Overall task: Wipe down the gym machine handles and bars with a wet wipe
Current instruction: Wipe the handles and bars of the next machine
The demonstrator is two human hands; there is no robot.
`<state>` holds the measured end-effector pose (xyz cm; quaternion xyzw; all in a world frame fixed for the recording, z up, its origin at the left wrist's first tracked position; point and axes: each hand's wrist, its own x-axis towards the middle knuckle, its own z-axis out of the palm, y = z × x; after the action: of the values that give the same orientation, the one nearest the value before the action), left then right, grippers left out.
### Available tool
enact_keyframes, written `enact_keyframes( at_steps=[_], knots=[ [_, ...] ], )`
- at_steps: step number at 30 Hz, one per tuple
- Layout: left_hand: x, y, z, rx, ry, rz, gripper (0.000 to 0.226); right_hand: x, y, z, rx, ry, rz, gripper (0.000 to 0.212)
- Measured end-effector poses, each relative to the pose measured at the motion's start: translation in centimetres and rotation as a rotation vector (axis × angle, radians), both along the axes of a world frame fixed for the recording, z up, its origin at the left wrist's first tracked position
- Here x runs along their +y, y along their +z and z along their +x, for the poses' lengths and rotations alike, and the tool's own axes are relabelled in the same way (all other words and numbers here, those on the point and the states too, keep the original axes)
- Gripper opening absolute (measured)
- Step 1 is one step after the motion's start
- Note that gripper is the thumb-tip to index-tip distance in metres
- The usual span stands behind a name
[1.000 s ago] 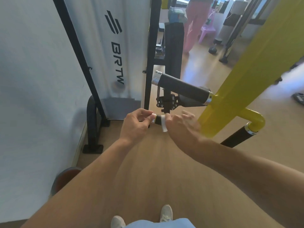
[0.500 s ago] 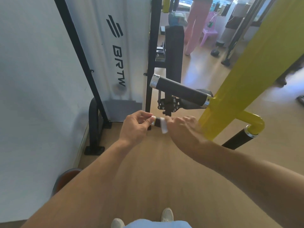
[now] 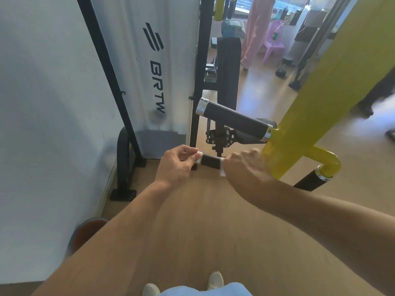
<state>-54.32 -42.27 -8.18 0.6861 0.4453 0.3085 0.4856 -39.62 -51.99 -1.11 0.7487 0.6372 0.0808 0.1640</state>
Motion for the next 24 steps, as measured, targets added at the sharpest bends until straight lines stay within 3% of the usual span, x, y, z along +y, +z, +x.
enact_keyframes(
  at_steps=[4, 8, 10, 12, 15, 17, 19, 22, 24],
  knots=[
    [-0.5, 0.1, 0.3, -0.002, 0.005, -0.012, 0.017, -0.4, 0.1, -0.7, -0.208, 0.045, -0.091, 0.010],
    [-0.5, 0.4, 0.3, 0.021, 0.011, -0.020, 0.011, 1.9, -0.3, -2.8, 0.022, 0.212, 0.174, 0.015],
    [-0.5, 0.6, 0.1, 0.021, 0.005, -0.022, 0.013, 1.5, -0.1, -2.1, 0.103, 0.120, 0.117, 0.018],
    [-0.7, 0.7, 0.2, 0.020, 0.003, -0.010, 0.020, 0.0, 0.8, -0.9, 0.042, 0.020, 0.012, 0.016],
    [-0.8, 1.2, 0.1, 0.041, -0.004, -0.009, 0.021, -1.9, 3.1, -0.1, 0.055, 0.072, -0.001, 0.016],
    [-0.4, 1.9, -0.3, 0.060, -0.014, -0.017, 0.016, -2.5, 4.8, -1.0, 0.329, 0.211, 0.228, 0.021],
    [0.1, 3.4, -0.9, 0.058, -0.006, 0.003, 0.016, -2.3, 7.5, -1.7, 0.612, 0.383, 0.638, 0.024],
    [0.4, 6.7, -1.0, -0.092, 0.061, 0.099, 0.027, -0.5, 11.0, -0.3, 0.513, 0.552, 1.099, 0.018],
    [0.2, 9.4, -0.6, -0.197, 0.099, 0.145, 0.026, 0.9, 11.9, 0.3, 0.446, 0.429, 1.105, 0.022]
  ],
)
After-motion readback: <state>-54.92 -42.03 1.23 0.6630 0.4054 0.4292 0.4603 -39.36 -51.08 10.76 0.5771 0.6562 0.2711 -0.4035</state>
